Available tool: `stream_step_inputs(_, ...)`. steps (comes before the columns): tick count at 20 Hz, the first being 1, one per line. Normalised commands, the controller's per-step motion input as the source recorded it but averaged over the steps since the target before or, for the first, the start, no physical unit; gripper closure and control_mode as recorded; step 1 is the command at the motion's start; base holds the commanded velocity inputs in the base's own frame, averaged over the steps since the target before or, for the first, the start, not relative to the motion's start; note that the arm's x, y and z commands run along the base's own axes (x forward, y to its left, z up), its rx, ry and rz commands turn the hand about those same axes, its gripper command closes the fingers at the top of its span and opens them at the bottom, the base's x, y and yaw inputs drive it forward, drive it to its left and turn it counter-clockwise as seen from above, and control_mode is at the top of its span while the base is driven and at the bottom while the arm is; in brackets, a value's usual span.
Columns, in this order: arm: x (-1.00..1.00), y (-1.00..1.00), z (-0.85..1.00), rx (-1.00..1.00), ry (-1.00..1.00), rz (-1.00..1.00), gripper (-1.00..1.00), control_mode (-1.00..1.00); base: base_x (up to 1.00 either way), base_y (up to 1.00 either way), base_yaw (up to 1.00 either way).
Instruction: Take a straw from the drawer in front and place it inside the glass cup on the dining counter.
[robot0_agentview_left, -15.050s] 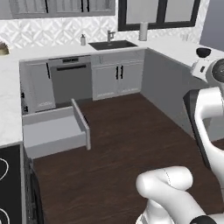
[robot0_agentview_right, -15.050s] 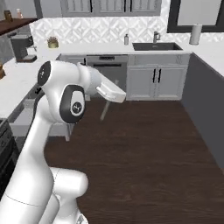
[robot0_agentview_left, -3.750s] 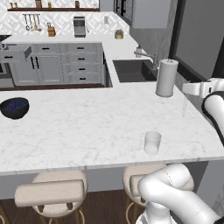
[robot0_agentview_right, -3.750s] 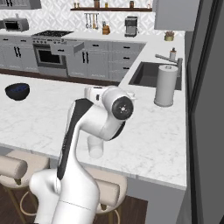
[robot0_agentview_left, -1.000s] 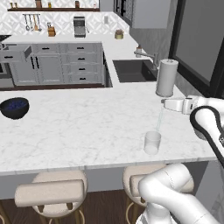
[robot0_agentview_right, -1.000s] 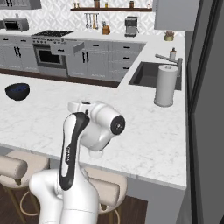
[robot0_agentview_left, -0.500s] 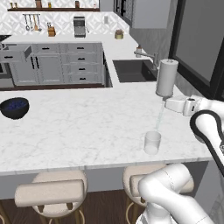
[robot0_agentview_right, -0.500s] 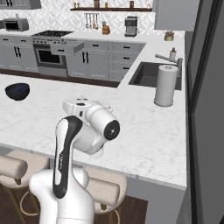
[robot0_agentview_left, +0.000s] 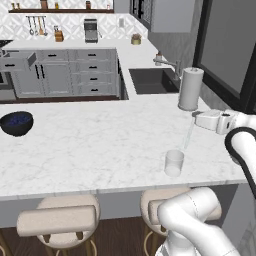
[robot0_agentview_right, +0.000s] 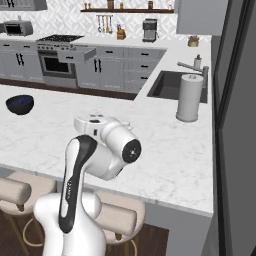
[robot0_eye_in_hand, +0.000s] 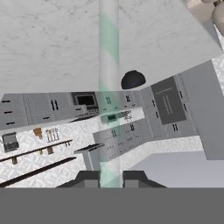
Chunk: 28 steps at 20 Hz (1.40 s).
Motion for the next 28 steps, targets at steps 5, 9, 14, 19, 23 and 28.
stream_step_inputs(5,-0.04,-0.16,-0.11,-0.05,0.01,0.0,1.0,-1.0,0.0,0.0,0.0)
stream_step_inputs(9,0.0,-0.04,-0.15,-0.03,0.0,0.0,1.0,-1.0,0.0,0.0,0.0)
stream_step_inputs(14,-0.09,0.0,-0.03,-0.02,0.0,0.0,1.0,-1.0,0.0,0.0,0.0)
stream_step_inputs(19,-0.23,0.0,0.0,0.0,0.01,0.0,1.0,-1.0,0.0,0.0,0.0)
stream_step_inputs(23,-0.14,0.0,0.0,0.0,0.01,0.0,1.0,-1.0,0.0,0.0,0.0)
stream_step_inputs(28,-0.03,0.02,0.0,-0.01,0.0,0.0,1.0,-1.0,0.0,0.0,0.0)
